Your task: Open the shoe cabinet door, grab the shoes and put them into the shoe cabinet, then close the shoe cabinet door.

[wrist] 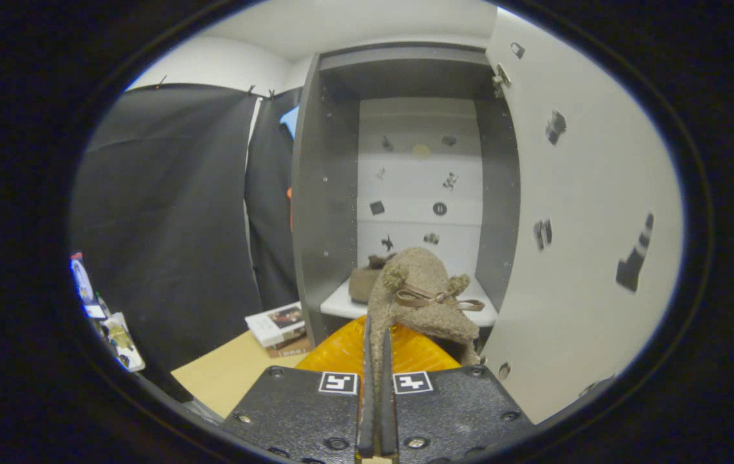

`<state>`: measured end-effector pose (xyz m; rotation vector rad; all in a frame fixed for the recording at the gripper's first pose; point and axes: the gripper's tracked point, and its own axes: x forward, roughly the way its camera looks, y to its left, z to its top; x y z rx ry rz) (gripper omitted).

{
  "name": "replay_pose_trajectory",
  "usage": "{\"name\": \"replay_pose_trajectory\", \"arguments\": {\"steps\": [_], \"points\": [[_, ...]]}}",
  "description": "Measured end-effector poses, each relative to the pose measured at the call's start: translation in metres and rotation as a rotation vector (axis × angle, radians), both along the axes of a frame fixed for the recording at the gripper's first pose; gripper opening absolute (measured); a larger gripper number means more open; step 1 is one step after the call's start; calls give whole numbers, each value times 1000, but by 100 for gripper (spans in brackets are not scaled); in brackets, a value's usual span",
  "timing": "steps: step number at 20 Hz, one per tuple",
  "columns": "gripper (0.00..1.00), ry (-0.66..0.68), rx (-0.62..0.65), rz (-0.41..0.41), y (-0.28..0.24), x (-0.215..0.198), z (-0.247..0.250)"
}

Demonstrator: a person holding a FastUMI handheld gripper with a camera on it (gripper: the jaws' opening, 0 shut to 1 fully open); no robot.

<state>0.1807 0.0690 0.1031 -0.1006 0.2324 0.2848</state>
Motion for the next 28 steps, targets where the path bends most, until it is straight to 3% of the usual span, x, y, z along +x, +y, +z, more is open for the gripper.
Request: {"name": "replay_pose_trajectory", "arguments": {"steps": [2,7,12,19,28], "points": [[7,-39,11,-4,5,28,23],[7,-53,0,-102,0,95,46],[7,-22,-75,-164,-12,161,23],[7,37,-120,-159,-21,245,-33],[12,80,-184,-155,-30,292,-99]]}}
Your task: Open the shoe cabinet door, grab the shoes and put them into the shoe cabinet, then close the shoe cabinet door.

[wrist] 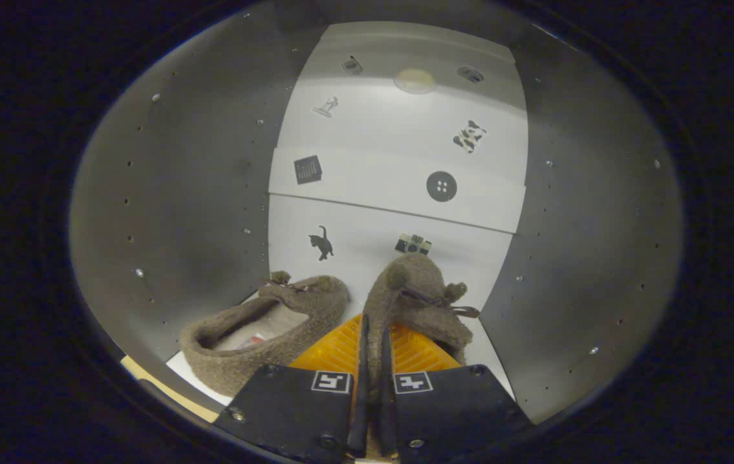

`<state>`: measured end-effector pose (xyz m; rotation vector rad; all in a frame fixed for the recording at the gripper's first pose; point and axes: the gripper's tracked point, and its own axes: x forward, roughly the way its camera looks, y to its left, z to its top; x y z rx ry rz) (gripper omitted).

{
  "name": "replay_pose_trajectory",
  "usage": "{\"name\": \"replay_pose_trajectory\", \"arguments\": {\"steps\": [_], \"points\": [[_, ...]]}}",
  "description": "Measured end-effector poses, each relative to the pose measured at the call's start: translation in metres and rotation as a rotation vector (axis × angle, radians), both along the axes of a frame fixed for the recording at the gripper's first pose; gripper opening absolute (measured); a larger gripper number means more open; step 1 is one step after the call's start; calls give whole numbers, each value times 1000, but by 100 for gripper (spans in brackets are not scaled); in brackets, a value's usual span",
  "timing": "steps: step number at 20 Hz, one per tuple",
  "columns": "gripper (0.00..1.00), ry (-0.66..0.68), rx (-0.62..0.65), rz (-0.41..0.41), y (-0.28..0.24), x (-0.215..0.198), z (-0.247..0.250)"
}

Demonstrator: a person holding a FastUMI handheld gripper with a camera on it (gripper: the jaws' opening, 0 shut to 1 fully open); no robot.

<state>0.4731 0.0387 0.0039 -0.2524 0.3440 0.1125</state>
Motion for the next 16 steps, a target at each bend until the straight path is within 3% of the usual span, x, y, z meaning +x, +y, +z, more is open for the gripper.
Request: {"name": "replay_pose_trajectory", "arguments": {"steps": [4,9,12,14,15,16], "points": [[24,-8,-6,-49,-7,6,-3],[75,12,0,-100,-16,-10,-3],[79,-25,62,-47,2,-31,13],[86,-38,91,-53,5,-47,25],[100,-41,114,-58,7,-57,29],[100,-52,150,-64,11,-65,35]]}}
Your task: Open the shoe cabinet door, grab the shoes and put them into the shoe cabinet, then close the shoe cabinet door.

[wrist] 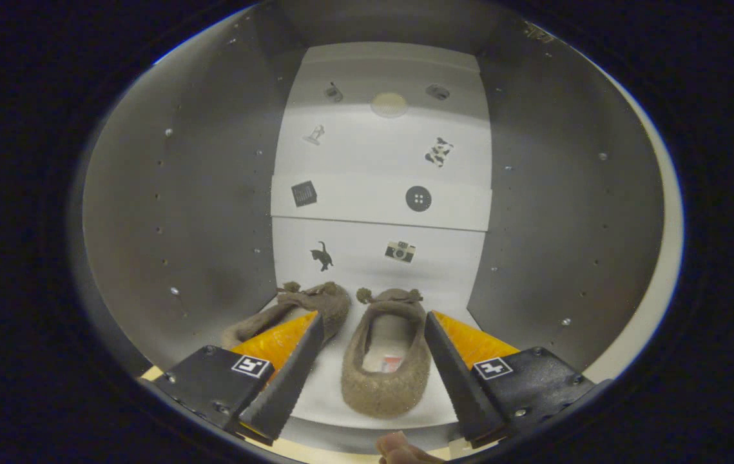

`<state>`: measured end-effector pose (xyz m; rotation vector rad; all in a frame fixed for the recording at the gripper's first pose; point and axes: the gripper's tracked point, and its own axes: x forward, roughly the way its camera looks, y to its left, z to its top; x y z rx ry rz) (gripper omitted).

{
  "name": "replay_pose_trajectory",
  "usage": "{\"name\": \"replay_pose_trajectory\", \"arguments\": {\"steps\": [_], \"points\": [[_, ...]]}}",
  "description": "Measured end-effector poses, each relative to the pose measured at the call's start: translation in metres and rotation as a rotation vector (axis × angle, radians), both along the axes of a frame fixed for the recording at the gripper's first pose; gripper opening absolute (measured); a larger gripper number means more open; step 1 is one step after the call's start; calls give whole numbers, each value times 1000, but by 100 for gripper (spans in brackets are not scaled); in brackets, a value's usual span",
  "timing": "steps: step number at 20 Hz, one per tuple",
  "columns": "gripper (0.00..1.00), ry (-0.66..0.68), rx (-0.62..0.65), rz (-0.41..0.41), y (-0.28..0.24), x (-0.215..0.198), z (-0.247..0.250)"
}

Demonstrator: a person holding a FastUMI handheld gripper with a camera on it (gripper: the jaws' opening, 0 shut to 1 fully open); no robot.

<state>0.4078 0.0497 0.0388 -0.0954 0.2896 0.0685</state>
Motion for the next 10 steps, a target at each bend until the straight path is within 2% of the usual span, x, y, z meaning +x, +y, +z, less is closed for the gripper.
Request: {"name": "replay_pose_trajectory", "arguments": {"steps": [6,10], "points": [[99,-39,89,-11,12,-66,26],[99,-35,86,15,28,-129,54]]}}
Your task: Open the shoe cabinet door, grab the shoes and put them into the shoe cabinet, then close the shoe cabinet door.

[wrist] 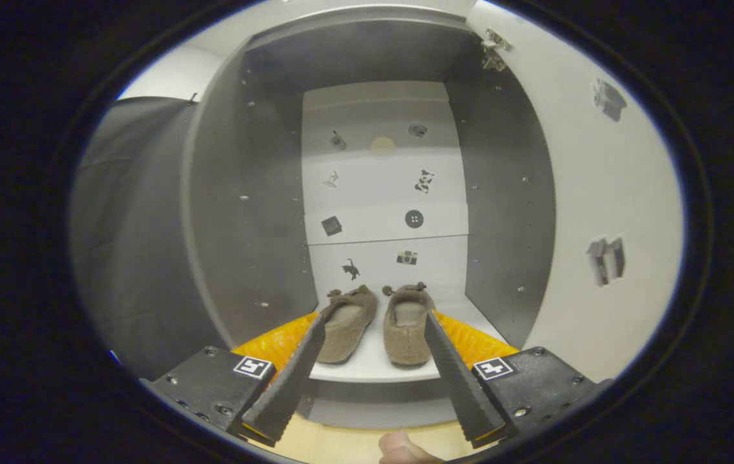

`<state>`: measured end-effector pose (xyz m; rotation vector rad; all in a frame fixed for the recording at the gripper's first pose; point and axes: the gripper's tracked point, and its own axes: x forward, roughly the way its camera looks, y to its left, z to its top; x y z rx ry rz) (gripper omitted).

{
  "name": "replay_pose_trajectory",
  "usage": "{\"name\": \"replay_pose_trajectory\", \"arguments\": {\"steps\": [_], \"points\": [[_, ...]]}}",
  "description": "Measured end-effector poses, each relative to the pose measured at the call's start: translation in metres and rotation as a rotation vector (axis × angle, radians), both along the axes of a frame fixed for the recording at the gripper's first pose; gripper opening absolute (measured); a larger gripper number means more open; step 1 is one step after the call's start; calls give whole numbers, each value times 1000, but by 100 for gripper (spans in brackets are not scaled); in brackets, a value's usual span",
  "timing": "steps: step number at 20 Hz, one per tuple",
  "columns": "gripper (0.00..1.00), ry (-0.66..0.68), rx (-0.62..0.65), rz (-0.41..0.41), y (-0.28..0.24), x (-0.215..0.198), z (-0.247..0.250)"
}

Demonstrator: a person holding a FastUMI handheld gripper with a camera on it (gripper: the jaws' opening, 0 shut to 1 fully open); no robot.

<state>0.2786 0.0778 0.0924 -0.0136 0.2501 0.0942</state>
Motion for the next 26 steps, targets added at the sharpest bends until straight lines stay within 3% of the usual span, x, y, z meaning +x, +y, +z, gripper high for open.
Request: {"name": "replay_pose_trajectory", "arguments": {"steps": [8,15,22,26], "points": [[99,-64,-108,-4,6,-133,67],[100,-67,-79,94,-6,-239,78],[100,-103,-104,131,-81,-335,86],[100,-129,-126,86,-150,-377,91]]}}
